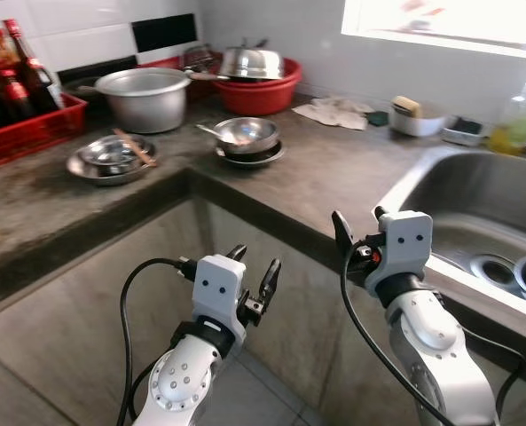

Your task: Kitchen organization

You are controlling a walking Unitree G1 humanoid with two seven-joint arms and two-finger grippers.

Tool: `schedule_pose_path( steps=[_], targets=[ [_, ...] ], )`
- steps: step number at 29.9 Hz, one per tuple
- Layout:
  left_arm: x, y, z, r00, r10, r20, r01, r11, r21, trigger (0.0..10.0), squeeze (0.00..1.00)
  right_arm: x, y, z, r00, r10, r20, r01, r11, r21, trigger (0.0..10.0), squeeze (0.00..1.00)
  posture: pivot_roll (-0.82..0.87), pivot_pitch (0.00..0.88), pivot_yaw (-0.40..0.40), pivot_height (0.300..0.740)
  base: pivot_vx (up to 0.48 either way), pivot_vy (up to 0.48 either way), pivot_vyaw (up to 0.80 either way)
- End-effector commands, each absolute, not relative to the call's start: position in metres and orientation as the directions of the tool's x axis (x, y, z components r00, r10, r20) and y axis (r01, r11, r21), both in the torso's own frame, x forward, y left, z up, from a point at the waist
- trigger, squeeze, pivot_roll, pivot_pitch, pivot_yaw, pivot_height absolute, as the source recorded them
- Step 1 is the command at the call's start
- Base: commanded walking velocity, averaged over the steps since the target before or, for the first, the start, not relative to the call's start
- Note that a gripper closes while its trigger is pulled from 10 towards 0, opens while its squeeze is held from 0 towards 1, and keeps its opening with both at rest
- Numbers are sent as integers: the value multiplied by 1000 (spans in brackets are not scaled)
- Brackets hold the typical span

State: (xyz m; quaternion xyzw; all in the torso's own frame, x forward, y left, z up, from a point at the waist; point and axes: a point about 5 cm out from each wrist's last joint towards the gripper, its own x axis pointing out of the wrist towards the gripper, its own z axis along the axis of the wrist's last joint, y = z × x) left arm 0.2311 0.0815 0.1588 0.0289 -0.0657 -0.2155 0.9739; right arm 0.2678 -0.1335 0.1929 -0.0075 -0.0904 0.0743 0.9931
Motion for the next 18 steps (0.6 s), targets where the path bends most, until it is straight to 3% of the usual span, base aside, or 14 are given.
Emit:
schedule_pose_path(
  steps=[1,5,18],
  targets=[
    [231,82,160,900,-420,112,413,907,84,10000,0,268,-131,194,971,162,174,-159,987,-26,10000,0,162,54,-30,740,0,480,0],
    [231,82,160,902,-417,113,410,909,81,10000,0,268,-130,193,972,168,166,-166,986,-28,10000,0,163,54,-32,740,0,480,0],
    [231,82,159,911,-394,125,384,918,95,10000,0,269,-127,193,967,198,163,-193,980,-42,10000,0,162,47,-40,740,0,0,0]
  ],
)
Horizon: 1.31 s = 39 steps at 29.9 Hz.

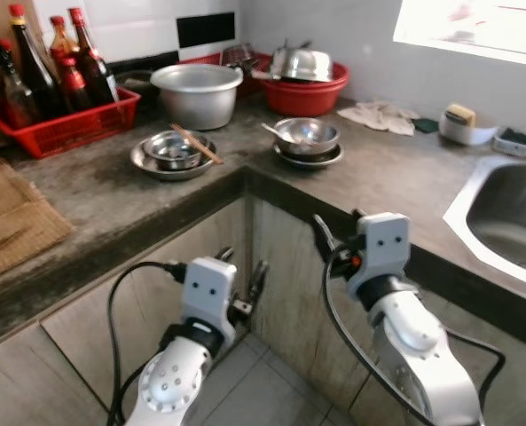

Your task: Kitchen organization

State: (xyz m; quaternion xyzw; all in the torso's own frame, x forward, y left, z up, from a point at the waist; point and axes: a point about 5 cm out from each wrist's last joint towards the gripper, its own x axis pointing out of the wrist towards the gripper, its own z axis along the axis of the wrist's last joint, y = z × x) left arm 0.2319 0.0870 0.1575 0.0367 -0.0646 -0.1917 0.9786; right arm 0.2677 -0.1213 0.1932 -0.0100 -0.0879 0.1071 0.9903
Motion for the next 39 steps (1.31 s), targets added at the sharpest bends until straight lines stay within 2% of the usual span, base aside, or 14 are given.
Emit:
schedule_pose_path(
  steps=[1,28,39],
  targets=[
    [230,82,160,909,-397,126,386,917,103,10000,0,269,-126,193,967,198,162,-194,980,-42,10000,0,163,46,-40,740,315,0,0],
    [230,82,157,914,-390,115,380,920,99,10000,0,272,-127,189,968,202,150,-196,979,-56,10000,0,167,56,-37,740,360,0,0],
    [229,81,154,914,-392,106,384,919,92,10000,0,275,-126,185,960,254,117,-244,965,-91,10000,0,167,62,-42,740,0,0,0]
  ],
)
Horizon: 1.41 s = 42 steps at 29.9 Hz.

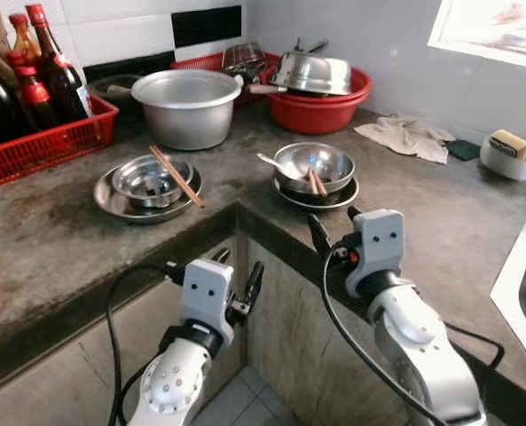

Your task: Kitchen organization

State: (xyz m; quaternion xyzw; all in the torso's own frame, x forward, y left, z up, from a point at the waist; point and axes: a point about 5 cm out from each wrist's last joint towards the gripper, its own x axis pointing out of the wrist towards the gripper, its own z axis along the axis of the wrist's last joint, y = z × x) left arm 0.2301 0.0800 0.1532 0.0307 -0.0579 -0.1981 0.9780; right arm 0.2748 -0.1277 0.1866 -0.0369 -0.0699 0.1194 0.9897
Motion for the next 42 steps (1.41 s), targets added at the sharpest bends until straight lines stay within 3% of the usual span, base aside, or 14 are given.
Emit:
schedule_pose_path(
  steps=[1,3,4,9,10,24,42],
  targets=[
    [229,81,154,914,-392,106,384,919,92,10000,0,275,-126,185,960,254,116,-245,965,-91,10000,0,167,62,-42,740,0,0,0],
    [228,81,154,913,-394,103,386,918,90,10000,0,274,-124,183,956,273,108,-264,960,-94,10000,0,165,68,-42,740,0,0,0],
    [227,80,153,908,-407,101,400,913,84,10000,0,275,-121,180,948,300,103,-290,952,-102,10000,1000,167,71,-41,740,0,0,0],
    [220,71,151,869,-484,105,472,874,119,10000,0,282,-119,177,944,313,101,-297,944,-146,10000,1000,173,78,-40,740,0,0,0],
    [217,70,150,863,-493,107,481,868,121,10000,0,287,-118,179,942,318,110,-300,941,-156,10000,0,174,82,-45,740,0,0,0],
    [207,68,151,840,-520,152,511,854,98,10000,0,321,-114,203,944,258,208,-231,962,-145,10000,0,189,96,-56,740,0,0,0],
    [206,67,158,822,-528,214,518,849,105,10000,0,335,-107,212,935,243,259,-221,969,-111,10000,0,192,84,-66,740,0,0,0]
  ],
)
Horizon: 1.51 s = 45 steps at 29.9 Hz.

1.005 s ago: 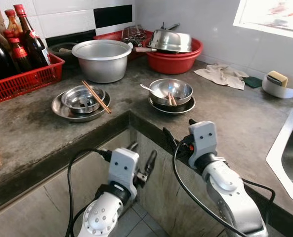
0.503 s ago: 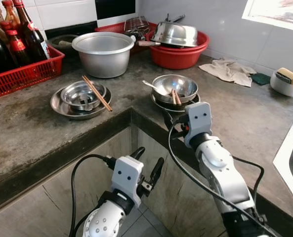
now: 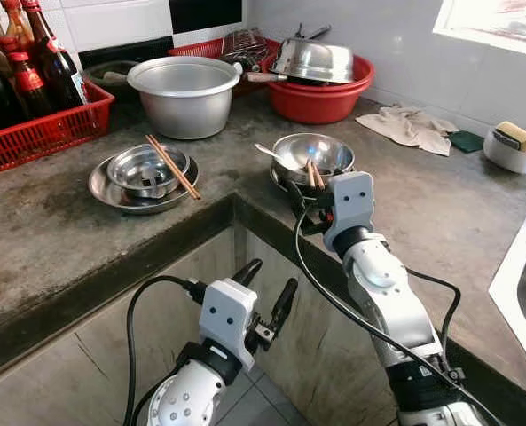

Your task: Kitchen organization

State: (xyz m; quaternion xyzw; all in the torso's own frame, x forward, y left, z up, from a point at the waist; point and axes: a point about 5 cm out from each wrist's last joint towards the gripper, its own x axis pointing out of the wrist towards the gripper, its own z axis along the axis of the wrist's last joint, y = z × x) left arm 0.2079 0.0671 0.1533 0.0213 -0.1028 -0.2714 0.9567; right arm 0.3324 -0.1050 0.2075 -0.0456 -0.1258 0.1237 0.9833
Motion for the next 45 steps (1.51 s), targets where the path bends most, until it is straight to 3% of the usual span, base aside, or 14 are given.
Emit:
schedule_pose_path(
  steps=[1,8,9,10,11,12,45],
  targets=[
    [206,67,158,821,-528,215,518,849,105,10000,0,335,-107,212,935,242,259,-221,969,-111,10000,0,191,81,-65,740,0,0,0],
    [206,67,158,819,-531,215,521,847,106,10000,0,339,-105,215,936,230,266,-208,972,-106,10000,0,194,73,-65,740,0,0,0],
    [206,67,158,819,-532,214,522,846,107,10000,0,340,-104,215,936,229,267,-207,972,-107,7725,0,194,73,-65,740,0,0,0],
    [206,67,158,819,-532,214,522,846,107,10000,0,340,-104,215,936,229,267,-207,972,-107,7725,0,194,73,-65,740,0,0,0],
    [206,67,158,820,-531,214,521,847,108,10000,0,341,-104,216,936,227,269,-206,973,-104,2431,0,197,73,-68,740,0,0,0],
    [207,67,158,820,-530,214,520,847,108,10000,0,342,-104,216,936,225,271,-205,974,-102,0,0,197,73,-68,740,0,0,0],
    [212,69,157,828,-521,208,507,853,121,10000,0,349,-105,228,932,181,313,-165,983,-78,0,0,196,76,-63,740,0,0,0]
  ],
)
